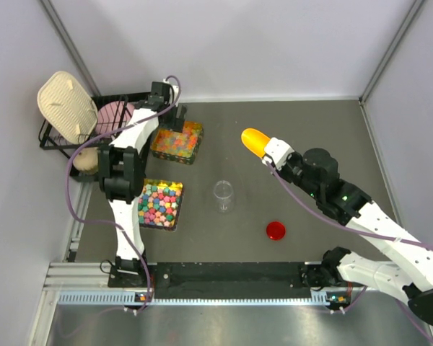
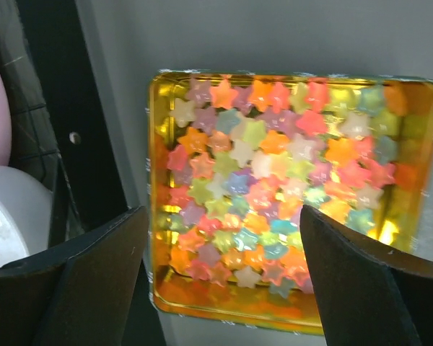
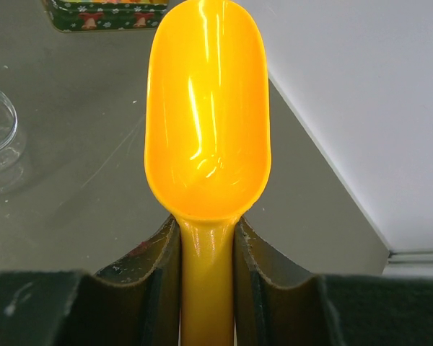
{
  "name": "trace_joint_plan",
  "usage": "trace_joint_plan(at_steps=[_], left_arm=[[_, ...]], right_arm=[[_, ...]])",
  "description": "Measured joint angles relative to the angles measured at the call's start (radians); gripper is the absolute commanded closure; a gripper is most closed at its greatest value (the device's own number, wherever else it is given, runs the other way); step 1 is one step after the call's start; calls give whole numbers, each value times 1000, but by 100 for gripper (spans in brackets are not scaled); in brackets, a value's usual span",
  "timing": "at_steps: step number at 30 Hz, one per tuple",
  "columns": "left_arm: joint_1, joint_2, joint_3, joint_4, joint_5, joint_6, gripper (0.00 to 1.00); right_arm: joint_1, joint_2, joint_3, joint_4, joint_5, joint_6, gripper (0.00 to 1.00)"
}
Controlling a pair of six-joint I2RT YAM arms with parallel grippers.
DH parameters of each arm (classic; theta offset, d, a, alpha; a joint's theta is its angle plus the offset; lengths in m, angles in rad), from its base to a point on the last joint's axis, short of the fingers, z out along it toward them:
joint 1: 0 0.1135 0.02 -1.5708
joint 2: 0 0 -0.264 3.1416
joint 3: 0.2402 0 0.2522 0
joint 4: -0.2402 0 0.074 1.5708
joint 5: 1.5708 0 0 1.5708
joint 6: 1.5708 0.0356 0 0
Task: Pack the candies
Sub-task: Pick up the storage box at the center of the board.
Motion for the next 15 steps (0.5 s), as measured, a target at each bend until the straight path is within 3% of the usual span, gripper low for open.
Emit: trace_joint_plan(at_steps=[15], left_arm=[[28,96,63,-25,-42,29,18]], right_arm=[[0,0,-5,0,-13,1,100]])
